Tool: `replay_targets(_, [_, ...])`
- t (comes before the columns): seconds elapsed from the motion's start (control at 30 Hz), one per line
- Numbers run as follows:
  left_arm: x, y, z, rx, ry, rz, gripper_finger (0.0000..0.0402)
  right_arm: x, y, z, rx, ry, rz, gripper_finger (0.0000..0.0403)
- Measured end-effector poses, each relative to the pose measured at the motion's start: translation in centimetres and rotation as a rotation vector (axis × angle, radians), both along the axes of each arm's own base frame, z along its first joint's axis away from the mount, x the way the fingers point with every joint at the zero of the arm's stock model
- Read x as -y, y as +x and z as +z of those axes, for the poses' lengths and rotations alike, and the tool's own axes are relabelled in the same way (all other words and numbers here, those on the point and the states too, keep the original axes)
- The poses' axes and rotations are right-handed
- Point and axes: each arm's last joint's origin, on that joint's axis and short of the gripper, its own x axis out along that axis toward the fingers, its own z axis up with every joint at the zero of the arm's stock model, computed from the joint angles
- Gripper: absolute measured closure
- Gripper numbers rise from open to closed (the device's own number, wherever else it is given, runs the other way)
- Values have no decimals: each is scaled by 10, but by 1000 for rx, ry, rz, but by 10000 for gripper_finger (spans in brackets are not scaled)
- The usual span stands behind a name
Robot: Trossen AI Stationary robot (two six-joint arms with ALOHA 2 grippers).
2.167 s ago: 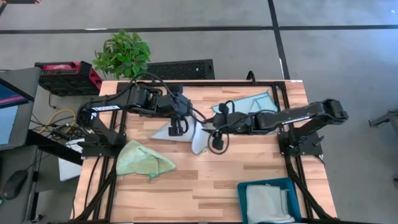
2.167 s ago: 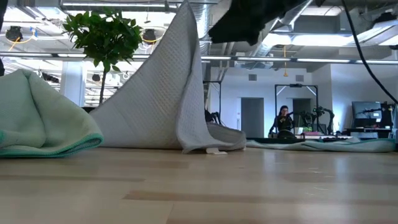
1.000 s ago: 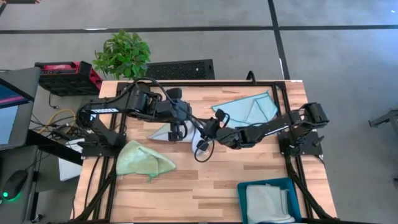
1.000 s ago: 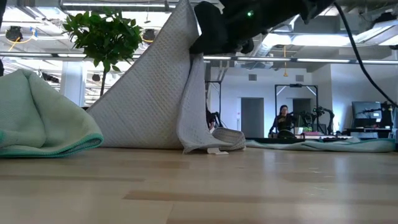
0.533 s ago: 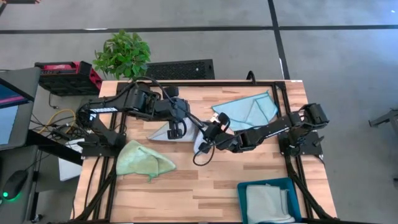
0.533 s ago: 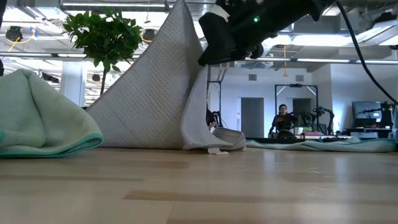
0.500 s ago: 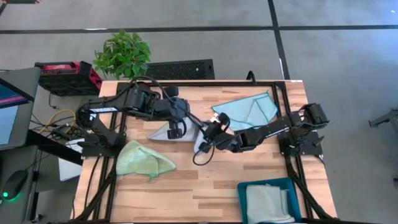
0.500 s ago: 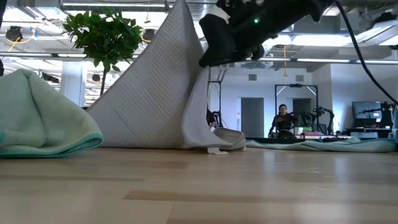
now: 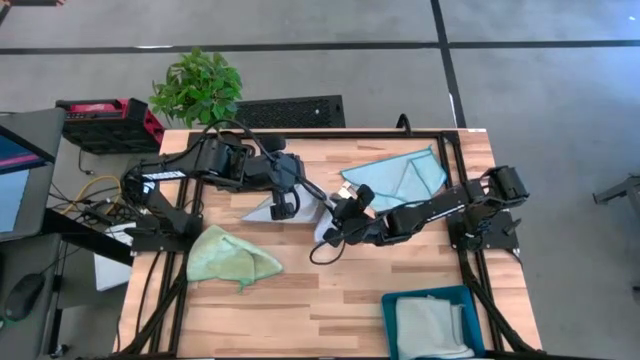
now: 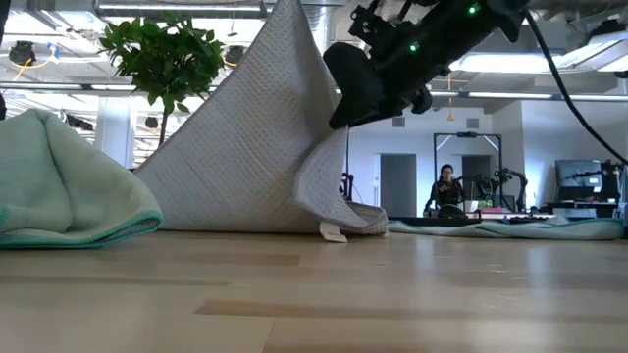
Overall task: Fold microfiber towels
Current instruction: Fold the gray microfiber cloth
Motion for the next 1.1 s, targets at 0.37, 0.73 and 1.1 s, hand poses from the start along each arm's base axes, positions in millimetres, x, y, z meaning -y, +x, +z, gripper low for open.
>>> replay_targets(0.37, [-1, 0, 1, 9, 25, 33, 401, -16, -6, -4, -27, 23, 30, 278])
replay_targets(0.73, [-2, -11, 32, 135, 14, 36, 401, -24, -11, -7, -19, 73, 12, 278])
replay_targets(1.1, [-3, -8, 39, 209, 32, 51, 401, -43, -15, -12, -238, -167, 247, 278])
